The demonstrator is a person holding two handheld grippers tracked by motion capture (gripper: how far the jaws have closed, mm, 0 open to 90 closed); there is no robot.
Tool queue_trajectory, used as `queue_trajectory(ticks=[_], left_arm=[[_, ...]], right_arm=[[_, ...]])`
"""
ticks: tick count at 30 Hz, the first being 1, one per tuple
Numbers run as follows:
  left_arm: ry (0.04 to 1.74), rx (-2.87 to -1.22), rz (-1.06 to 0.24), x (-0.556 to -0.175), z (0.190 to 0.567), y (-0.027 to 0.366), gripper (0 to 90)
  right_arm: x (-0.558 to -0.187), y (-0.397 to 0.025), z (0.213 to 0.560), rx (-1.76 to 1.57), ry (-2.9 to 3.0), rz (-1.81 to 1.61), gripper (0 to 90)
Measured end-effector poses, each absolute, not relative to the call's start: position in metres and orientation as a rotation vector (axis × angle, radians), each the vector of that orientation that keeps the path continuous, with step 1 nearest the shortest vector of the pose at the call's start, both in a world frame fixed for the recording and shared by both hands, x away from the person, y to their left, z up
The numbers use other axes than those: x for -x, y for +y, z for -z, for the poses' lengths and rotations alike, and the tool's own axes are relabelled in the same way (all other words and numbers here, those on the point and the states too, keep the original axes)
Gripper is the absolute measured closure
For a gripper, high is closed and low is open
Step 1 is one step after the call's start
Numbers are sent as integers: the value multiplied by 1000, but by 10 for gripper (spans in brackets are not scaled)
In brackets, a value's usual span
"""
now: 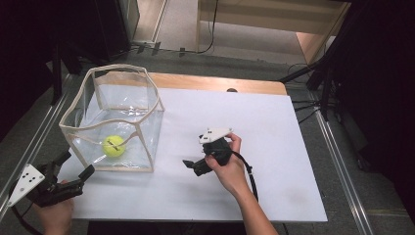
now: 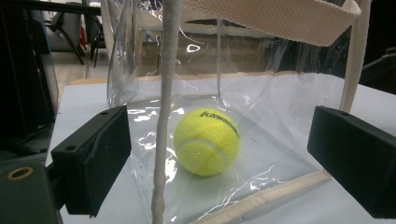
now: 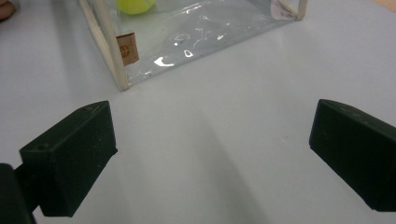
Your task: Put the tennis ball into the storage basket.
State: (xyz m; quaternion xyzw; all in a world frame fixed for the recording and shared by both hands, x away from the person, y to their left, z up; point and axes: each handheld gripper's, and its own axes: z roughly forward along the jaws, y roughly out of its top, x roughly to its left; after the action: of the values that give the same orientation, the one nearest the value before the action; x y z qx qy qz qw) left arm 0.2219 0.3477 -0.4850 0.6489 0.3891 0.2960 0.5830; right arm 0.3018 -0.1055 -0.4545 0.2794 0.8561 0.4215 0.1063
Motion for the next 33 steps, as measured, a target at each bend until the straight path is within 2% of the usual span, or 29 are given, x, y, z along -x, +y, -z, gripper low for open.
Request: queue_trajectory(ticks=[33], left_arm=[[909, -1521, -693, -222, 485, 346, 65]], right_arm=[[-277, -170, 473, -978, 2424, -1248, 0]])
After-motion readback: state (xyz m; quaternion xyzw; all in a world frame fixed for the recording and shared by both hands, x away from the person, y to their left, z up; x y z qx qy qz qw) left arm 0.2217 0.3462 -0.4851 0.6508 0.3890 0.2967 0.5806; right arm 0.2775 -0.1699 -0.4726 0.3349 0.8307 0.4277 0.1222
